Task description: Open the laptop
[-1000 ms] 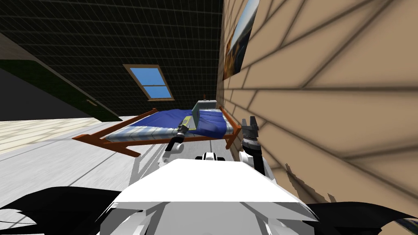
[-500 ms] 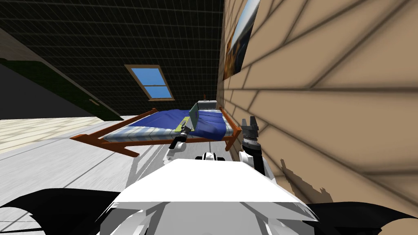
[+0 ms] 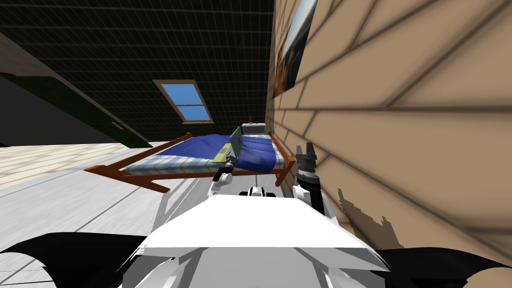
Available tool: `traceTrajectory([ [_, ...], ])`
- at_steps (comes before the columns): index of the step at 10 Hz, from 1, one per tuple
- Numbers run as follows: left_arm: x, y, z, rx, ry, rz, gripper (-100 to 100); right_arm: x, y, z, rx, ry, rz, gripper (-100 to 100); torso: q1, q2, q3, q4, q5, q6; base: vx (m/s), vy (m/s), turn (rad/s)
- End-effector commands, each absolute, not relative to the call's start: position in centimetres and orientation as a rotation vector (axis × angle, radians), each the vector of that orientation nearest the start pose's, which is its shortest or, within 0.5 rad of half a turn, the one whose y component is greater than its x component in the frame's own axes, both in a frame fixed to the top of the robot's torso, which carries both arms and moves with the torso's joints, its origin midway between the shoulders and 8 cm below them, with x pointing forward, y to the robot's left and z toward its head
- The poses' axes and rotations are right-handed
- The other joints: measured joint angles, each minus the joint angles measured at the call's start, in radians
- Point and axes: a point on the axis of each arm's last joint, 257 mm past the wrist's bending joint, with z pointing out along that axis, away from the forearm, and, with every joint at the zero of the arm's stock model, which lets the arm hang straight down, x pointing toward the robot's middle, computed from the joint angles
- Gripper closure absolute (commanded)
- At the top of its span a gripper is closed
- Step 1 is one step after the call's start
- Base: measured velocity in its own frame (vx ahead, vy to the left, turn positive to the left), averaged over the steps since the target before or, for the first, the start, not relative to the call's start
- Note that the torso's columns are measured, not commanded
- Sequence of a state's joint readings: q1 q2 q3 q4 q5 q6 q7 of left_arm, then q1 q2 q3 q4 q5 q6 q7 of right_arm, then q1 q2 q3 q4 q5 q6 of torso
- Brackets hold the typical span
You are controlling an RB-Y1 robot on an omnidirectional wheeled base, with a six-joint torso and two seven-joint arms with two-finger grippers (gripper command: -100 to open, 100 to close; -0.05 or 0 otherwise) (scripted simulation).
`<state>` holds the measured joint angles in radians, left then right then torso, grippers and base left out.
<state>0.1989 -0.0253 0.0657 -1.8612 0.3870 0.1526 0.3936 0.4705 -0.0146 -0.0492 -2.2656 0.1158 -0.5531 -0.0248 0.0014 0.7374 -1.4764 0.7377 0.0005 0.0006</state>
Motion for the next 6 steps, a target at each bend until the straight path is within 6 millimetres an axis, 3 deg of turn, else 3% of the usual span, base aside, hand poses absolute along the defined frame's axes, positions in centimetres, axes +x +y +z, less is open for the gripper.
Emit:
traceTrajectory([
  [1,49.14,27.23,-20.73,-1.805,0.665,-1.679,-100,34.01,-27.4,3.64,0.525,0.642,1.23,0,0.0,0.001,0.001,0.0,0.0,-0.001,0.095,-0.011,-0.001],
  [2,49.15,27.13,-20.9,-1.804,0.664,-1.68,-100,34.0,-27.4,3.64,0.525,0.642,1.23,0,-0.001,-0.003,-0.002,-0.001,0.0,-0.001,0.061,-0.006,0.001],
  [3,49.15,27.13,-20.88,-1.804,0.664,-1.68,100,34.0,-27.4,3.64,0.525,0.642,1.23,0,-0.001,-0.001,-0.001,0.0,0.0,-0.001,0.007,-0.003,-0.009],
  [6,48.74,26.56,-21.02,-1.895,0.542,-1.791,100,34.01,-27.4,3.64,0.525,0.642,1.23,0,0.0,0.003,0.002,0.002,-0.001,-0.001,0.006,0.057,0.002],
])
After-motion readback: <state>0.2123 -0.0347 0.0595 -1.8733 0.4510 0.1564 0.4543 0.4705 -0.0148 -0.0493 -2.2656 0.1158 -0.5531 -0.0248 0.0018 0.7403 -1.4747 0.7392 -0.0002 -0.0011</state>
